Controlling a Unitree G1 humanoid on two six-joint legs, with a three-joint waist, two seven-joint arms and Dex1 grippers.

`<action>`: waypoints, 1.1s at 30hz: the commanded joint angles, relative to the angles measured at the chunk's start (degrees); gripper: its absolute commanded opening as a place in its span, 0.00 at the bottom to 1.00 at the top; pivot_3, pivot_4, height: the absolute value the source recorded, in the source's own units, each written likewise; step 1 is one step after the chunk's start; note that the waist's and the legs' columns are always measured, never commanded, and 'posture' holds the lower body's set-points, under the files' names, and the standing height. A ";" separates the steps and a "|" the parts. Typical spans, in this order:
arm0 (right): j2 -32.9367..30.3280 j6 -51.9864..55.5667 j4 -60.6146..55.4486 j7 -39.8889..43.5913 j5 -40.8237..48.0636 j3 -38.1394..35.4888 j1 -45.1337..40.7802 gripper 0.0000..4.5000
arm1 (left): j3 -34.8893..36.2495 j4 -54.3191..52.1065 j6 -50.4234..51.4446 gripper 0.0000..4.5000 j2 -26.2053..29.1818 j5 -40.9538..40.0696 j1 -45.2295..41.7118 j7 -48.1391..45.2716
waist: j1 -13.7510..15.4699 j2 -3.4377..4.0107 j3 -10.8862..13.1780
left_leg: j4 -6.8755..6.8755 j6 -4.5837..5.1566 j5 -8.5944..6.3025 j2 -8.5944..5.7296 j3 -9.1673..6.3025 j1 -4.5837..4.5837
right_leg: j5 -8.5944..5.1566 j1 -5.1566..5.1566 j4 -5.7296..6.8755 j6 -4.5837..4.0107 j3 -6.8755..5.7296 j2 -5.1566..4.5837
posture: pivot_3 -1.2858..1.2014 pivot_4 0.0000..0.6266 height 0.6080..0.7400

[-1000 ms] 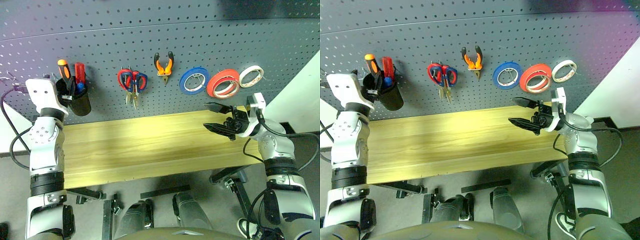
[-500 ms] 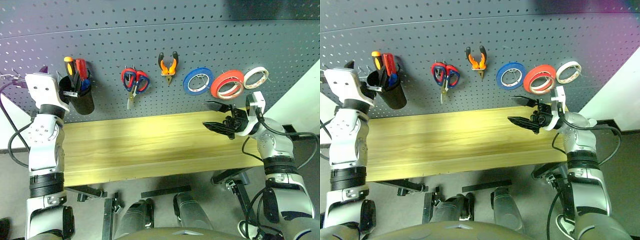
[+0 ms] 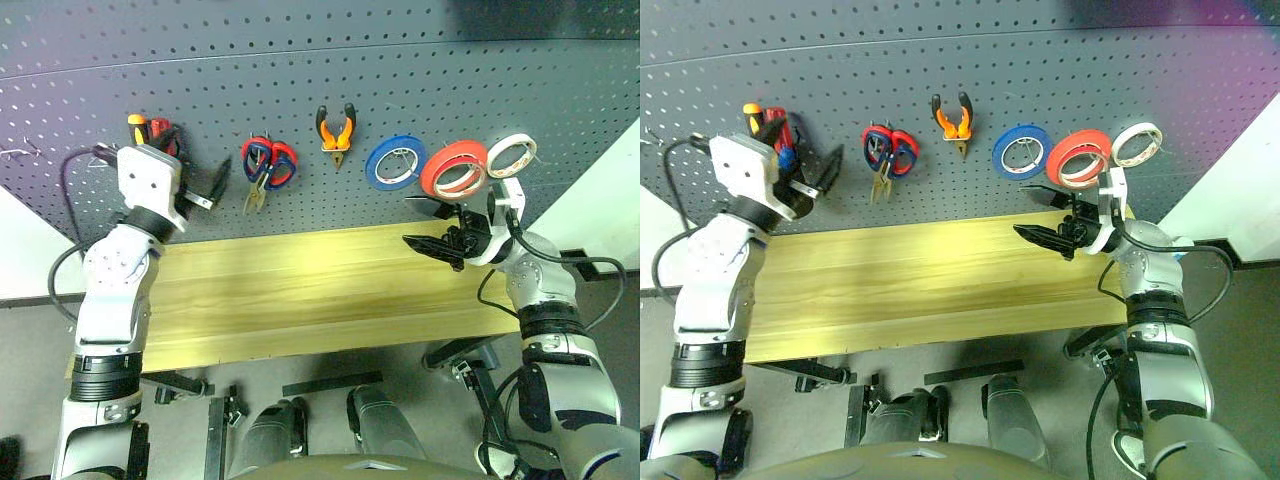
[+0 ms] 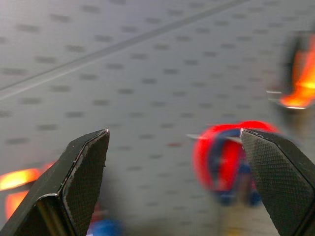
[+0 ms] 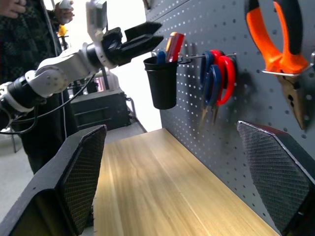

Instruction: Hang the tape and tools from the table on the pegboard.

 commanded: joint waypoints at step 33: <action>2.86 -7.21 7.31 -1.42 -2.08 -2.21 -2.13 1.00 | -3.24 6.09 15.19 0.99 -0.61 -11.76 8.13 -18.15 | -0.39 0.46 -2.11 | 0.36 -0.02 0.01 0.00 0.03 0.29 | 0.04 0.27 0.32 0.02 0.04 0.06 | 0.43 0.11 1.00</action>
